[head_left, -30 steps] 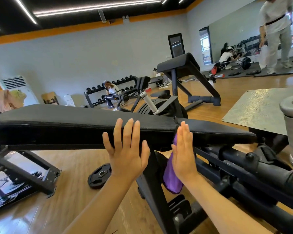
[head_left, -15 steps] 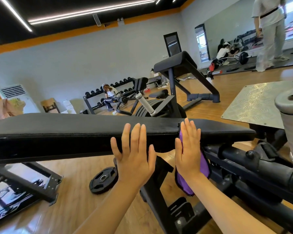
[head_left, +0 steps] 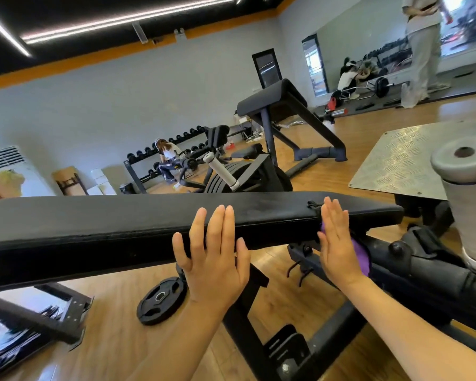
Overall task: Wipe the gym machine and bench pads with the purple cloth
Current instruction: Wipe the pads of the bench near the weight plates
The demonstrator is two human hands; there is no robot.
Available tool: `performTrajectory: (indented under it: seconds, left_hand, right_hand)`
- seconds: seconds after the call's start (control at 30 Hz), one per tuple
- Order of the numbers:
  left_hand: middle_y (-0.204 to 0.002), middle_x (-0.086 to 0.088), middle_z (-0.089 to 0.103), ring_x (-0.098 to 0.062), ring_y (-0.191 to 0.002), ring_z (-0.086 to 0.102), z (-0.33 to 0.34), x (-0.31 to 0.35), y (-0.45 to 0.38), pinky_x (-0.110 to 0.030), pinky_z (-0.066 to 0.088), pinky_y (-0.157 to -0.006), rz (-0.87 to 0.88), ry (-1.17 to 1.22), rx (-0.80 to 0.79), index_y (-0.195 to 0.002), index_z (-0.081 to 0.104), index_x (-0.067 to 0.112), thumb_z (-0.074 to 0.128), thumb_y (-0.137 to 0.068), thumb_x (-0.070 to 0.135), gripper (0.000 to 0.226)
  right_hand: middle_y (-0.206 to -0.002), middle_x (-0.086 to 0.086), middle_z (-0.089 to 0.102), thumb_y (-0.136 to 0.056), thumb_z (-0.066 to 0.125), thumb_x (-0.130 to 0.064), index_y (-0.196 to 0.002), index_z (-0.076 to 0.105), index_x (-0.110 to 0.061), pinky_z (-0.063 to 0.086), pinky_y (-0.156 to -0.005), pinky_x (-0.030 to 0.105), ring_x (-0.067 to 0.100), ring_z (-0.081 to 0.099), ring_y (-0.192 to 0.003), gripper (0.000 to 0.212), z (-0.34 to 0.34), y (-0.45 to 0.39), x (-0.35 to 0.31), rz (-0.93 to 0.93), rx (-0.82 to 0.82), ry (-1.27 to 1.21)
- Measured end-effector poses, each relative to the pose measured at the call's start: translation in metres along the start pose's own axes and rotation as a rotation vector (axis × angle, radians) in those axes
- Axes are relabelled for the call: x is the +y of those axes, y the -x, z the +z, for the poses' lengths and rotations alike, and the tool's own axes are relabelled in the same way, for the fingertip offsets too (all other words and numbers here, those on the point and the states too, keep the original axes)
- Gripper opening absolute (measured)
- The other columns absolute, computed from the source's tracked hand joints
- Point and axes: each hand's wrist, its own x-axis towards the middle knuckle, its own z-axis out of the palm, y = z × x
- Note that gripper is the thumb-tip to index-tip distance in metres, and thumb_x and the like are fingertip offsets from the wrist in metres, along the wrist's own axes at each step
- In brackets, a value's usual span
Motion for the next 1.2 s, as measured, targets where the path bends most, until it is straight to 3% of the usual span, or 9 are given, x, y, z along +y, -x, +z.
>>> performTrajectory:
  seconds: [0.17,0.33,0.5,0.63,0.77,0.83,0.97,1.07,1.2]
  left_hand:
    - [-0.139,0.0,0.05,-0.023,-0.141,0.027,0.004,0.001,0.001,-0.043,-0.002,-0.122,0.0,-0.024,0.047,-0.139,0.051,0.014,0.041,-0.098,0.033,0.046]
    - [-0.137,-0.001,0.052,-0.025,-0.136,0.036,0.005,0.001,-0.001,-0.042,-0.002,-0.122,0.016,-0.042,0.06,-0.137,0.054,0.014,0.042,-0.098,0.033,0.046]
    - [-0.136,-0.001,0.053,-0.026,-0.135,0.037,0.003,0.001,0.001,-0.042,-0.003,-0.123,0.021,-0.045,0.053,-0.137,0.054,0.013,0.041,-0.099,0.033,0.045]
    - [-0.135,-0.001,0.053,-0.026,-0.135,0.037,0.003,0.001,0.001,-0.041,-0.004,-0.123,0.01,-0.04,0.054,-0.136,0.054,0.013,0.04,-0.099,0.033,0.045]
    - [-0.134,-0.002,0.052,-0.026,-0.134,0.037,0.002,0.001,0.0,-0.04,-0.003,-0.123,0.021,-0.052,0.061,-0.136,0.054,0.012,0.041,-0.099,0.033,0.045]
    - [-0.135,-0.002,0.051,-0.027,-0.134,0.037,0.002,0.0,0.001,-0.039,-0.003,-0.122,0.017,-0.041,0.057,-0.136,0.054,0.012,0.04,-0.099,0.033,0.044]
    - [-0.134,-0.002,0.051,-0.027,-0.133,0.037,0.004,0.001,0.0,-0.039,-0.002,-0.122,0.023,-0.047,0.079,-0.135,0.054,0.012,0.039,-0.099,0.033,0.044]
    - [-0.133,-0.002,0.051,-0.028,-0.132,0.038,0.005,0.001,0.0,-0.039,-0.002,-0.122,0.032,-0.047,0.089,-0.135,0.054,0.012,0.04,-0.099,0.033,0.044]
    - [-0.133,-0.002,0.051,-0.028,-0.132,0.039,0.006,0.0,0.002,-0.039,-0.002,-0.122,0.041,-0.06,0.096,-0.134,0.055,0.012,0.04,-0.099,0.033,0.043]
  right_hand:
    - [-0.166,-0.004,0.001,-0.109,0.024,-0.02,-0.158,0.003,-0.017,0.001,-0.123,0.043,0.024,0.002,-0.152,0.053,0.01,-0.012,-0.042,-0.165,0.056,-0.193]
    - [-0.166,0.003,0.003,-0.104,0.035,-0.006,-0.157,0.007,-0.011,0.008,-0.124,0.039,0.021,0.008,-0.152,0.06,0.001,-0.013,0.027,-0.552,0.035,-0.024]
    - [-0.166,0.005,-0.001,-0.099,0.035,-0.002,-0.157,0.001,-0.009,0.005,-0.124,0.039,0.022,0.004,-0.152,0.068,-0.006,0.008,0.08,-0.413,-0.048,0.059]
    - [-0.166,0.001,-0.004,-0.106,0.028,-0.014,-0.158,-0.003,-0.014,0.0,-0.123,0.04,0.023,-0.001,-0.152,0.06,-0.006,0.006,0.051,-0.239,-0.056,-0.041]
    - [-0.166,0.001,-0.003,-0.104,0.031,-0.004,-0.157,0.0,-0.013,0.003,-0.123,0.043,0.025,-0.001,-0.152,0.063,0.0,-0.013,-0.011,-0.392,-0.004,-0.126]
    - [-0.166,0.002,-0.003,-0.102,0.037,-0.001,-0.157,0.0,-0.012,0.004,-0.123,0.044,0.027,0.001,-0.152,0.067,0.002,-0.014,-0.021,-0.381,-0.008,-0.131]
    - [-0.166,0.002,-0.003,-0.096,0.045,-0.001,-0.157,0.001,-0.013,0.004,-0.124,0.043,0.026,0.001,-0.152,0.076,0.005,-0.015,-0.014,-0.438,0.015,-0.126]
    - [-0.166,0.002,0.002,-0.103,0.035,-0.002,-0.158,0.005,-0.013,0.009,-0.124,0.038,0.02,0.008,-0.152,0.063,-0.005,-0.015,0.021,-0.571,-0.007,-0.075]
    - [-0.166,0.0,0.004,-0.109,0.025,-0.018,-0.158,0.003,-0.016,0.009,-0.124,0.038,0.02,0.01,-0.152,0.054,-0.019,0.003,0.073,-0.28,-0.093,-0.057]
